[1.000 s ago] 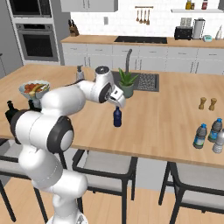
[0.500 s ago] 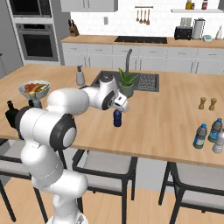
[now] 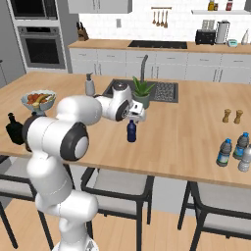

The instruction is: Move the plastic bottles in the middle to the plastics group, and the glass bottles in the middle to the glass group.

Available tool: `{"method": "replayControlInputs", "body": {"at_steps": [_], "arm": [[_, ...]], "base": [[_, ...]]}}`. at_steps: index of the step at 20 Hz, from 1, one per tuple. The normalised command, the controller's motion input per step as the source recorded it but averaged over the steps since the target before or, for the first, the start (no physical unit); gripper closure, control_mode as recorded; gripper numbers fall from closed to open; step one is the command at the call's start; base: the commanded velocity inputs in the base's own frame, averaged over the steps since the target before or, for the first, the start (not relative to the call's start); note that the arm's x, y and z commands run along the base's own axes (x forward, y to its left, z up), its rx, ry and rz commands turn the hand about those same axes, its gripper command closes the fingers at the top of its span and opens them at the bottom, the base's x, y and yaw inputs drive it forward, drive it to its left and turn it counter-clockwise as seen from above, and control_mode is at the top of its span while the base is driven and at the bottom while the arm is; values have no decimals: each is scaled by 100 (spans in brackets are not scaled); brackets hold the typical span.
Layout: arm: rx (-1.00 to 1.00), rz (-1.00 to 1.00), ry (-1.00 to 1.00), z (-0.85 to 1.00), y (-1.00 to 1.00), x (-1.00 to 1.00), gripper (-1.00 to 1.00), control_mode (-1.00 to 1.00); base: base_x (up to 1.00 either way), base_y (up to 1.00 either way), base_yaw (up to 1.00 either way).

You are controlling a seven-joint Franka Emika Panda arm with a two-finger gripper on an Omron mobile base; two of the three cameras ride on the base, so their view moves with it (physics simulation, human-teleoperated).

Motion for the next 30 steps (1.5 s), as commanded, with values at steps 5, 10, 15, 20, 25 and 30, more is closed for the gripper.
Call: {"method": "replayControlInputs", "body": {"at_steps": [5,10,15,20,25,30], "arm": [[0,7,-1,-5,0,25,-100,-100],[0,6,1,-25,3,22,-100,-100],[0,7,2,-35,0,18,-100,-100],[0,3,0,-14,0,12,-100,-100],[0,3,1,-10,0,17,-100,-100],[0,3,1,-19,0,13,-100,-100]], "base": [[0,0,0],[0,0,0],[0,0,0],[0,0,0],[0,0,0],[0,0,0]]}}
